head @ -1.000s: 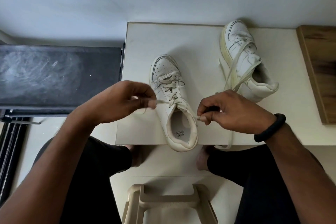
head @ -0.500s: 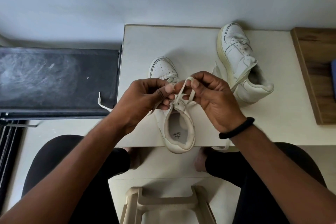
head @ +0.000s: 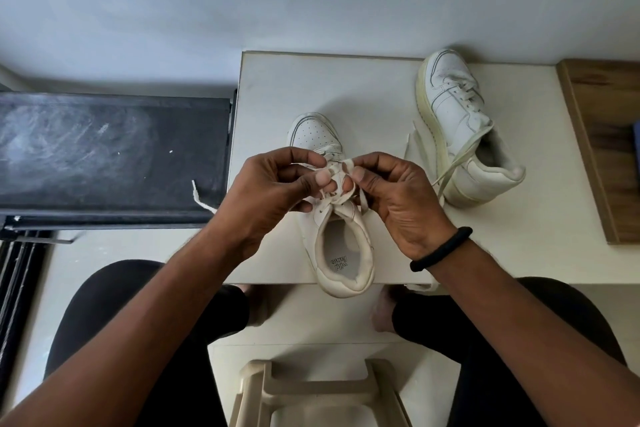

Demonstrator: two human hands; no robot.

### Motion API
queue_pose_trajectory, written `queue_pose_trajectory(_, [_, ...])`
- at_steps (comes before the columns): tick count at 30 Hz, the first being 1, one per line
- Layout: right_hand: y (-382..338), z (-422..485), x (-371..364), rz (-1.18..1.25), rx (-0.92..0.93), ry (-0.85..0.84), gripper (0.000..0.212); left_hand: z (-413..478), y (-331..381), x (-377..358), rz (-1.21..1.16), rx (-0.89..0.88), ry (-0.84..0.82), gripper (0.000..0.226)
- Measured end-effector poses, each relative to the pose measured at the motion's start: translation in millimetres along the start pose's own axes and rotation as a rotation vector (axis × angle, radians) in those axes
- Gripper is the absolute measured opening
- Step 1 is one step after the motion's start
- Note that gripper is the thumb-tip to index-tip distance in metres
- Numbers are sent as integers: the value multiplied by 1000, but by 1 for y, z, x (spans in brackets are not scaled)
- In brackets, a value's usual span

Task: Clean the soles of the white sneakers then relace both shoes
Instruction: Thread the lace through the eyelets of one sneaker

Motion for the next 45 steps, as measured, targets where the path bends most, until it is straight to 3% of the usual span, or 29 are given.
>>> queue_pose_trajectory(7, [4, 0, 5, 37, -46, 49, 21, -2, -9, 0, -62, 98, 57, 20])
queue_pose_trajectory(13, [9, 0, 4, 138, -77, 60, 23, -3, -7, 4, -40, 81, -27, 15])
queue_pose_trajectory(19, [12, 0, 2, 171, -172, 47, 44, -4, -11, 6, -51, 121, 54, 7])
queue_pose_trajectory(22, [12, -1, 2, 61, -158, 52, 31, -2, -10, 4, -85, 99, 90, 4])
queue_pose_trajectory(28, [11, -3, 1, 34, -127, 72, 19, 0, -15, -5, -237, 83, 69, 20])
queue_pose_trajectory(33, [9, -3, 2, 26, -71, 129, 25, -3, -13, -4, -158, 67, -3, 23])
queue_pose_trajectory(37, [10, -4, 2, 27, -30, 191, 16, -5, -2, -1, -29, -37, 55, 14])
queue_pose_trajectory(39, [11, -4, 1, 39, -9, 208, 3, -6, 0, 0, -51, -38, 89, 19])
queue_pose_trajectory(42, [9, -5, -3, 53, 15, 214, 9, -6, -1, -1, -62, -26, 116, 33])
queue_pose_trajectory(45, [4, -8, -7, 51, 45, 191, 8, -7, -3, -3, -34, -18, 124, 27])
Point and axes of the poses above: each hand's wrist, its own z-axis towards the middle knuckle, its own x-axis out of the back of the hand, y = z × x, the point moved 8 cm from there along z, towards the middle knuckle, and after that the axes turned 6 degrees about z, right-handed, at the moved point
